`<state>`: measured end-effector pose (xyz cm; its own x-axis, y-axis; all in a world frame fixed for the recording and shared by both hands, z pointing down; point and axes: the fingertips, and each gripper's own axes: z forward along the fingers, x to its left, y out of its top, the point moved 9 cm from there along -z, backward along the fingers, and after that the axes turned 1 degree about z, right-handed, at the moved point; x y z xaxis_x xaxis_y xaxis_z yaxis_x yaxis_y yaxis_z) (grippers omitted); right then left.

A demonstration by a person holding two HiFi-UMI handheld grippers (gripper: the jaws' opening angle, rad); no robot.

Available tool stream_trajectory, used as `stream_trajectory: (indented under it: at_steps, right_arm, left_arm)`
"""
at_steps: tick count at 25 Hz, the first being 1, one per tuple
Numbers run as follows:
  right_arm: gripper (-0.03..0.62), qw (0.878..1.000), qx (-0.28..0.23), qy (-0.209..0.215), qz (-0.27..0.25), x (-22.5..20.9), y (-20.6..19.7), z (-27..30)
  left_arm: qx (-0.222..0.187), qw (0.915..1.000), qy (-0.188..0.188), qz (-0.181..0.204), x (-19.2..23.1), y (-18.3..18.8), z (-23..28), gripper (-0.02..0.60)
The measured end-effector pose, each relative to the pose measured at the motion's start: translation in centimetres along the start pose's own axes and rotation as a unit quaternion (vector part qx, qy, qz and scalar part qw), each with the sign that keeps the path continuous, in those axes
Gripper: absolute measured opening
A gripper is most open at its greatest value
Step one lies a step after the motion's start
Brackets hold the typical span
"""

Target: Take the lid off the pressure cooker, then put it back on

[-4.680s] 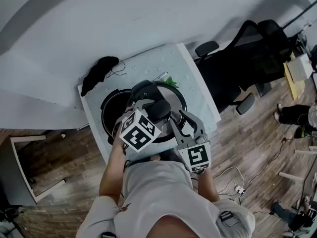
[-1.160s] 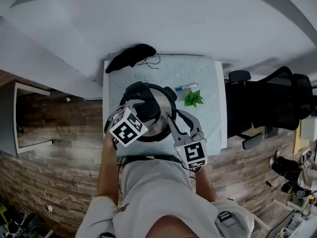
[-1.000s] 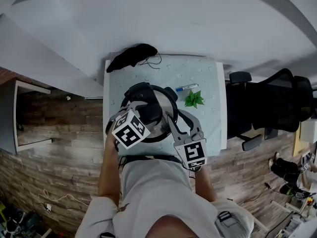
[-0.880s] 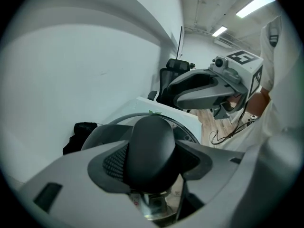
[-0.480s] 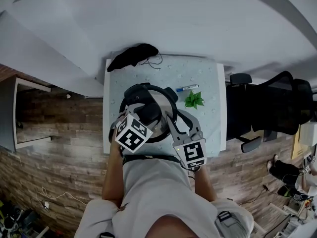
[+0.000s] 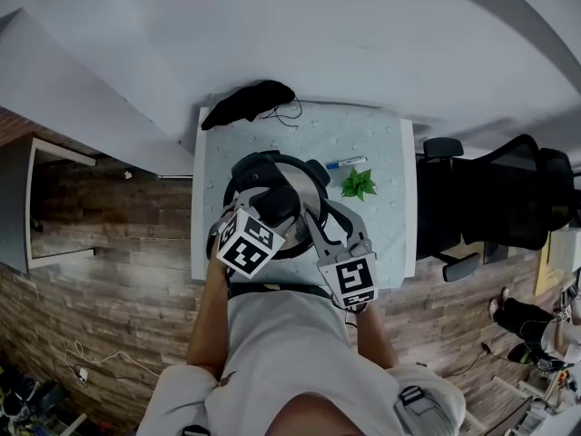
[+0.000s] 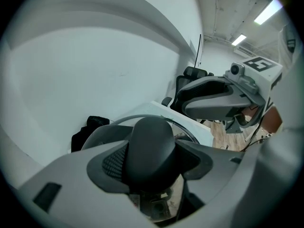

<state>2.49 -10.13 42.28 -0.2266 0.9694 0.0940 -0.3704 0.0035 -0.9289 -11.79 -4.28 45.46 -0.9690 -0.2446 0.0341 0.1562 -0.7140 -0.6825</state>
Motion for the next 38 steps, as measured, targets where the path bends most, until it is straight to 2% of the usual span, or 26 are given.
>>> stream_trajectory:
  at_steps: [2, 5, 8, 11, 14, 18, 26, 32, 38]
  right_arm:
    - [0.123, 1.0, -0.001, -0.004, 0.001, 0.1, 0.0, -0.1]
    - [0.123, 1.0, -0.001, -0.012, 0.002, 0.5, 0.0, -0.3]
    - [0.123, 1.0, -0.003, -0.023, 0.004, 0.8, 0.1, -0.5]
    - [0.123, 0.999, -0.005, -0.037, 0.005, 1.2, 0.0, -0.7]
    - [0.121, 0.999, -0.01, -0.046, 0.0, 2.2, -0.1, -1.0]
    - [0.121, 0.998, -0.007, -0.064, 0.0, 3.7, -0.2, -1.0]
    - [0.117, 0.994, -0.011, -0.11, 0.005, 7.9, 0.4, -0.3]
    - [0.112, 0.989, -0.011, -0.144, 0.016, 10.2, 0.5, 0.0]
    - [0.109, 0.988, -0.021, -0.149, 0.018, 10.1, 0.8, -1.2]
  left_arm:
    - [-0.012, 0.9999, -0.005, -0.004, -0.1, -0.2, 0.0, 0.287]
    - [-0.031, 0.9995, -0.007, -0.004, -0.5, -0.5, -0.1, 0.362]
    - [-0.064, 0.9976, 0.028, 0.005, -0.4, -0.8, -0.8, 0.357]
    - [-0.123, 0.991, 0.053, 0.002, -0.2, -1.1, -2.3, 0.342]
    - [-0.168, 0.9835, 0.069, 0.0, -0.4, -2.1, -3.9, 0.33]
    - [-0.204, 0.9761, 0.075, 0.006, -0.4, -3.3, -5.7, 0.301]
    - [-0.239, 0.9698, 0.047, 0.016, 1.1, -6.2, -8.3, 0.267]
    - [-0.275, 0.9596, 0.055, 0.017, 1.9, -7.0, -9.6, 0.242]
    - [-0.281, 0.9576, 0.061, 0.015, 1.1, -6.4, -9.7, 0.238]
